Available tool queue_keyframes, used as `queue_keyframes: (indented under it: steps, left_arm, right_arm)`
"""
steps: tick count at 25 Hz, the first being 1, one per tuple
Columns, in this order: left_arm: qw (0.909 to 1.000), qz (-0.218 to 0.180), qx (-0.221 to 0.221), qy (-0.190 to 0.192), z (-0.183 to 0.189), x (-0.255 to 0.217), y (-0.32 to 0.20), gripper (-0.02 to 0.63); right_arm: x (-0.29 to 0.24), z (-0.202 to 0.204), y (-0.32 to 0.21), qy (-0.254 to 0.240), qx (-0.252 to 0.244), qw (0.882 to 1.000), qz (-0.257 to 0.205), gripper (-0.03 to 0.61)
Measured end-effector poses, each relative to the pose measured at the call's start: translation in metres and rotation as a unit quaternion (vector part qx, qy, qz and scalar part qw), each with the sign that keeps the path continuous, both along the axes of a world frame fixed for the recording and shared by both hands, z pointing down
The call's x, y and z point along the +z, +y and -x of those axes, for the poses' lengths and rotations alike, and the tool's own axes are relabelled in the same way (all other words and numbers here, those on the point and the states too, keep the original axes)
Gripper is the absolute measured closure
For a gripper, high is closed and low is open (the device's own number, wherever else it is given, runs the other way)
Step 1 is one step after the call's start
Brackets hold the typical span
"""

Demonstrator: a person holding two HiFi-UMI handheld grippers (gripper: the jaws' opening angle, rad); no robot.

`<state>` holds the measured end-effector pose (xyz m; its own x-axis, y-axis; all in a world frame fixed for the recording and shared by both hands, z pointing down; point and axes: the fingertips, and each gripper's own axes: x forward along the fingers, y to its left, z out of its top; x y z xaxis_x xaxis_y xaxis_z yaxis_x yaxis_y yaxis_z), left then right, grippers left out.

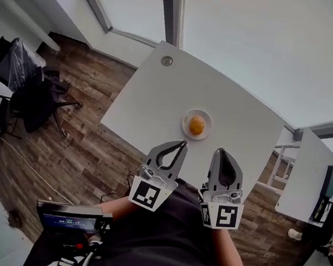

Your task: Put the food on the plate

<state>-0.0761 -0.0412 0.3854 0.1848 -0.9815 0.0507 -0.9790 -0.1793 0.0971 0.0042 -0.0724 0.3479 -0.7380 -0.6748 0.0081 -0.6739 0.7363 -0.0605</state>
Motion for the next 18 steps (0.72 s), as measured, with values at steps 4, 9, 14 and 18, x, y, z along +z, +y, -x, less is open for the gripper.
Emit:
queue_keyframes:
  steps: [4,9,14,18]
  left_arm:
    - [1.0000,0.006,-0.004,-0.001,0.008,0.003,0.002,0.607]
    - [0.9998,-0.001,-0.019,0.001,0.016,-0.004,0.002,0.607]
    - [0.9999,-0.003,-0.014,-0.007,0.013,-0.007,0.003,0.607]
    - [0.9999,0.001,-0.010,-0.002,0.011,-0.004,0.004,0.607]
  right_arm:
    - [0.001,0.008,0.003,-0.002,-0.006,1.000,-0.004,0.574]
    - [0.005,0.007,0.003,0.003,0.000,1.000,-0.003,0.574]
    - [0.007,0.006,0.005,0.019,0.010,1.000,-0.007,0.574]
    - [0.005,0.007,0.007,0.019,0.011,1.000,-0.013,0.574]
